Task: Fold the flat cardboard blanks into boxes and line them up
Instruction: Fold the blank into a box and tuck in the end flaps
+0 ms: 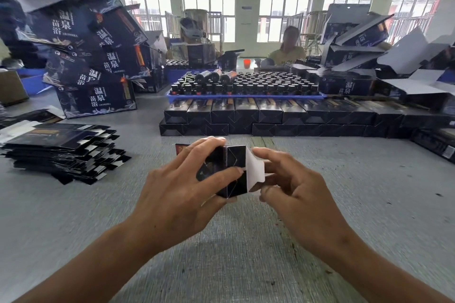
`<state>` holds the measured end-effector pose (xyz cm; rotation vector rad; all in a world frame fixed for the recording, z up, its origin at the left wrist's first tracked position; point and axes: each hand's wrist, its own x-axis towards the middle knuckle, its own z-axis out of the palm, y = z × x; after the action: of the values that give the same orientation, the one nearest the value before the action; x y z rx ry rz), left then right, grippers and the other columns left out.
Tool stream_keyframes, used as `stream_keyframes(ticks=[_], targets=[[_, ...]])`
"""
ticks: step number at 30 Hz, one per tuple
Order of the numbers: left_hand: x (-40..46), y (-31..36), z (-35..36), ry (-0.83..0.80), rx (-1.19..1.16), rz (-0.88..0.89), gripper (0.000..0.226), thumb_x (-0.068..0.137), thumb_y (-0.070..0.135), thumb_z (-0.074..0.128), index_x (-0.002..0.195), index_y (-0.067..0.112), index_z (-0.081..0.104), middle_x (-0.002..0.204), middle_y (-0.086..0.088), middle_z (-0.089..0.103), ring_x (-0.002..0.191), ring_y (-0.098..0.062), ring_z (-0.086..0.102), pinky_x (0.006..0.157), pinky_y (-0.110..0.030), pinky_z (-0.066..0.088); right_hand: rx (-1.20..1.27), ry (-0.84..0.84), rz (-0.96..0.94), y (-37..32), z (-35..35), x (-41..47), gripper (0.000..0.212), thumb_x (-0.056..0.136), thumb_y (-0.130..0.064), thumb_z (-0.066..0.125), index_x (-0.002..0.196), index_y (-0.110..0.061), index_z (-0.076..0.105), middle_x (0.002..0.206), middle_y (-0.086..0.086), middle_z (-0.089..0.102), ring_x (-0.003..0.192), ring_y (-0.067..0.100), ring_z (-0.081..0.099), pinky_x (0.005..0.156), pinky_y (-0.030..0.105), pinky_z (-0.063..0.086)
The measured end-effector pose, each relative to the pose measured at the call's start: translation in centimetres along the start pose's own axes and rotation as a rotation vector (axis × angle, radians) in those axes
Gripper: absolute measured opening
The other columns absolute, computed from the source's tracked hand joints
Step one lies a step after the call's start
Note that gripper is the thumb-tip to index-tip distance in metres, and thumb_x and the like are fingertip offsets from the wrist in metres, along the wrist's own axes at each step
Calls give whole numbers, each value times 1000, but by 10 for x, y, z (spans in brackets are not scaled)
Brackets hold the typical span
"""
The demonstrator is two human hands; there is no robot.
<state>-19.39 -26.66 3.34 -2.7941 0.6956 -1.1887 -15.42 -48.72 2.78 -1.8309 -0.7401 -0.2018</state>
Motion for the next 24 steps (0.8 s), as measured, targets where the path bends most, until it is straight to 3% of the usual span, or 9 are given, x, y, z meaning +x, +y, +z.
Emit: stream_keyframes(ticks=[3, 6, 11, 18, 24], targets=[[-1, 1, 2, 17, -12, 11, 43, 87, 41, 70, 127, 26, 63, 141, -16, 54, 121, -32, 59, 60, -37, 60, 73, 15, 19, 0, 1, 2, 42, 94, -18, 64, 122, -50, 60, 109, -26, 69, 94, 2, 70, 77, 18, 58], [-1, 5, 5, 41, -39, 1, 49, 88, 45, 66, 132, 27, 52, 142, -12, 52, 122, -29, 58, 62, -38, 61, 97, 32, 46, 1, 2, 2, 30, 90, -32, 69, 116, -45, 64, 105, -24, 71, 90, 1, 70, 73, 14, 55], [-1, 12, 7, 58, -116, -44, 79, 84, 46, 75, 148, 18, 37, 147, -4, 51, 133, -23, 52, 79, -39, 61, 101, 51, 83, 3, 4, 4, 24, 86, -32, 74, 107, -42, 67, 99, -25, 72, 89, 0, 70, 71, 13, 55], [2, 18, 5, 35, -118, -66, 79, 85, 52, 62, 150, 16, 35, 147, -2, 50, 136, -19, 48, 87, -31, 54, 83, 77, 87, 0, 4, 3, 21, 86, -24, 76, 96, -41, 69, 89, -27, 72, 77, -6, 69, 65, 7, 50], [4, 22, 5, 29, -134, -70, 81, 84, 56, 61, 150, 17, 35, 148, 2, 48, 137, -15, 45, 97, -26, 45, 59, 117, 90, -1, 6, 3, 18, 84, -24, 78, 90, -38, 68, 86, -29, 71, 78, -7, 69, 63, 5, 49]])
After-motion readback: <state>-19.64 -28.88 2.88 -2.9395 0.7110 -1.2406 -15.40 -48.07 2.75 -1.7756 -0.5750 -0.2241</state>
